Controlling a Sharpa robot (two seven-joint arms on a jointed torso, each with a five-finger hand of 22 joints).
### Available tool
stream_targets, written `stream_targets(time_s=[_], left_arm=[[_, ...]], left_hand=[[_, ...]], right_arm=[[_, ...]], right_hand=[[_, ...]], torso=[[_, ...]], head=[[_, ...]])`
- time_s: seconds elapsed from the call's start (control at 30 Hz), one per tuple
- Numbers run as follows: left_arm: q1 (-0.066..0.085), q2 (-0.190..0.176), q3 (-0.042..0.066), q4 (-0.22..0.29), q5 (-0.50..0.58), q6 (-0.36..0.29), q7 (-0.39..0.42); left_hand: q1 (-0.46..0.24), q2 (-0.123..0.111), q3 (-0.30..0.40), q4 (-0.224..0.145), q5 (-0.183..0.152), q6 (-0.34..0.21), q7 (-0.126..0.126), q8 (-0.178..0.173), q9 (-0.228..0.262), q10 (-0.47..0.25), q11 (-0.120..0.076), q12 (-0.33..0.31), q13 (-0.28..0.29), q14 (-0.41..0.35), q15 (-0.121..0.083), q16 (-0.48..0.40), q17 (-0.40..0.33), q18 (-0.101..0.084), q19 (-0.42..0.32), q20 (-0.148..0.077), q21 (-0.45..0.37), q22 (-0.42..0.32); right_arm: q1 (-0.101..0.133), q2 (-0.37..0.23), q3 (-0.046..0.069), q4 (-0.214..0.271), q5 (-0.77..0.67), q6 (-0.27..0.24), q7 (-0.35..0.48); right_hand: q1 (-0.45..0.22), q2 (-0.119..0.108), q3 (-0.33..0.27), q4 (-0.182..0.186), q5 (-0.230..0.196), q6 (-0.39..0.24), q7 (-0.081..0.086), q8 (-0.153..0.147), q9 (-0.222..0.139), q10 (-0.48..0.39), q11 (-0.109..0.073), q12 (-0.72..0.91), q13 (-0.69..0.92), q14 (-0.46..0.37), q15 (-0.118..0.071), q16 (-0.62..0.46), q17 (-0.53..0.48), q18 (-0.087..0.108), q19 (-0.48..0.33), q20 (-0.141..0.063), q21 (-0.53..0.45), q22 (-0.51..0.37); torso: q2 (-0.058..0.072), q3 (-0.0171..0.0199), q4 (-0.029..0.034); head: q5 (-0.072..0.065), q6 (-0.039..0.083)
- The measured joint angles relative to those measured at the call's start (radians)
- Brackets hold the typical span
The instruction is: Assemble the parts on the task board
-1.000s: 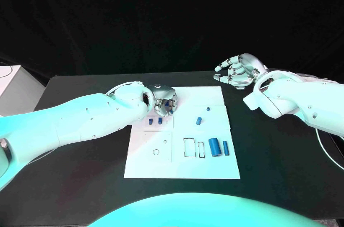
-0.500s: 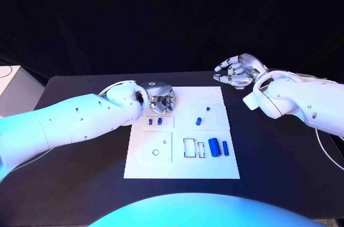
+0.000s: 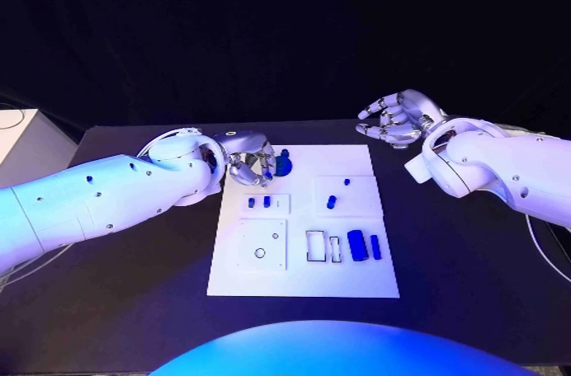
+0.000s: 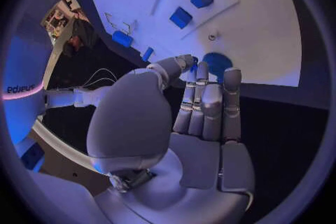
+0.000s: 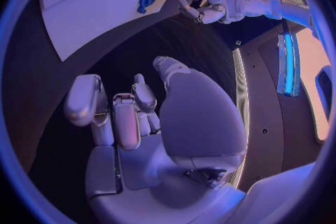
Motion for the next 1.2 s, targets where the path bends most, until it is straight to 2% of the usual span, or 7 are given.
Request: stream_targets(time_s=[0.27,0.53,1.2], left_arm=[[-0.001,-0.011,-0.002,-0.01,0.008,0.017,-0.002],[-0.002,-0.015,-0.003,-0.022,0.005,0.022,-0.005],[-0.01,0.013,-0.015,-0.056,-0.013,0.034,-0.014]], left_hand=[[0.0,0.0,-0.003,-0.003,0.0,0.0,0.0,0.0,0.0,0.004,-0.004,-0.004,0.0,0.0,0.0,0.0,0.002,0.0,0.0,0.0,0.0,0.0],[0.0,0.0,-0.003,-0.003,0.0,0.007,0.0,-0.003,0.0,0.011,-0.004,-0.008,0.0,0.0,0.0,0.0,0.008,0.0,0.0,0.0,0.0,0.006],[0.0,0.0,-0.005,-0.006,0.0,0.01,-0.003,-0.006,0.003,0.02,-0.005,-0.008,0.001,0.004,-0.004,0.004,0.013,0.0,0.004,0.004,0.0,0.011]], right_arm=[[0.0,-0.002,0.0,0.001,0.0,0.0,-0.001],[0.0,-0.005,0.0,0.001,0.0,0.0,-0.001],[0.0,-0.004,0.0,0.003,0.0,0.0,-0.001]], right_hand=[[0.0,0.0,0.0,0.0,0.0,0.0,0.0,0.0,0.0,0.0,0.0,0.0,0.0,0.0,0.0,0.0,0.0,0.0,0.0,0.0,0.0,0.0],[0.0,0.0,0.0,0.0,0.0,0.0,0.0,0.0,0.0,0.0,0.0,0.0,0.0,0.0,0.0,0.0,0.0,0.0,0.0,0.0,0.0,0.0],[0.0,0.0,0.0,0.0,0.0,0.0,0.0,0.0,0.0,0.0,0.0,0.0,0.0,0.0,0.0,0.0,0.0,0.0,0.0,0.0,0.0,0.0]], torso=[[0.001,-0.0005,0.0002],[0.001,-0.0003,-0.0023],[0.002,-0.0004,-0.003]], head=[[0.006,0.0],[0.01,-0.001],[0.011,-0.003]])
